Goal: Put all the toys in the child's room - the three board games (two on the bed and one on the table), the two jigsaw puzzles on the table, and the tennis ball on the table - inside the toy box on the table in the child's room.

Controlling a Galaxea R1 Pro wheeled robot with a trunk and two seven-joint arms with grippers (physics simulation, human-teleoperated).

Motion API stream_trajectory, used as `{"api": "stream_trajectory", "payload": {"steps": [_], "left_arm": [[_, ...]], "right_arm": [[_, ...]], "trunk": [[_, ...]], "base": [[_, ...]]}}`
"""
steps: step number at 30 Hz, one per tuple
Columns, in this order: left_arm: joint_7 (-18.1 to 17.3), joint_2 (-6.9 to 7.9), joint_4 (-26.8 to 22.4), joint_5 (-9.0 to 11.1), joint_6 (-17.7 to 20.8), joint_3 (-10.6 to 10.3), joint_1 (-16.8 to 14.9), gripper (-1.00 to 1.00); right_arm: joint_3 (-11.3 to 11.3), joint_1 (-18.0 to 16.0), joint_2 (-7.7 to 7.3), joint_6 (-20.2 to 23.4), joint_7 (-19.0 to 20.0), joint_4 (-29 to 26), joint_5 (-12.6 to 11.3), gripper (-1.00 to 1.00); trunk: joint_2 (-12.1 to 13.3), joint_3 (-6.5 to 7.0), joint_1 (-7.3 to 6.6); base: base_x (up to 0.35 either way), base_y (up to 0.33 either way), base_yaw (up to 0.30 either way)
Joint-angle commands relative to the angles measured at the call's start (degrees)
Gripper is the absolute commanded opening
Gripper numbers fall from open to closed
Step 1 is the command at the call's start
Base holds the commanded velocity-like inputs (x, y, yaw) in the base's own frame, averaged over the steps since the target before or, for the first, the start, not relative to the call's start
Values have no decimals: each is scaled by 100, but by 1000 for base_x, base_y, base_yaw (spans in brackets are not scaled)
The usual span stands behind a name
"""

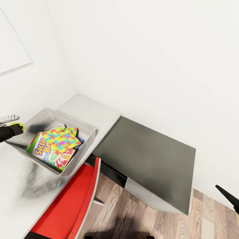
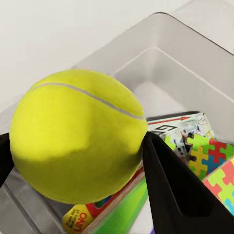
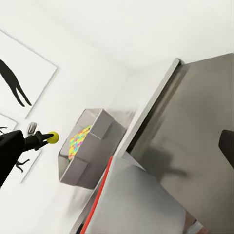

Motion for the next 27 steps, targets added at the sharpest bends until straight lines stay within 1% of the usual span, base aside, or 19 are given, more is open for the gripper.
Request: {"api": "stream_trajectory", "payload": {"steps": [1,15,26,27], "left_arm": [[38,1,24,38,23,-16,-8,-100],[38,1,106,6,18,-66,-18,-100],[38,-8,107,5,27,-69,-19,-100],[38,-8,107,5,27,-69,-18,100]], "right_arm": [[-3,-4,0,60,17,-3,-3,100],[-7,-4,-7,60,17,-2,0,100],[-7,-4,-7,60,17,-2,-3,100],[-7,-4,-7,60,17,-2,-3,100]], "trunk": [[-10,-17,3],[-10,-134,3],[-10,-149,3],[-10,-149,3]], "base": [[0,0,0],[0,0,0],[0,0,0],[0,0,0]]}}
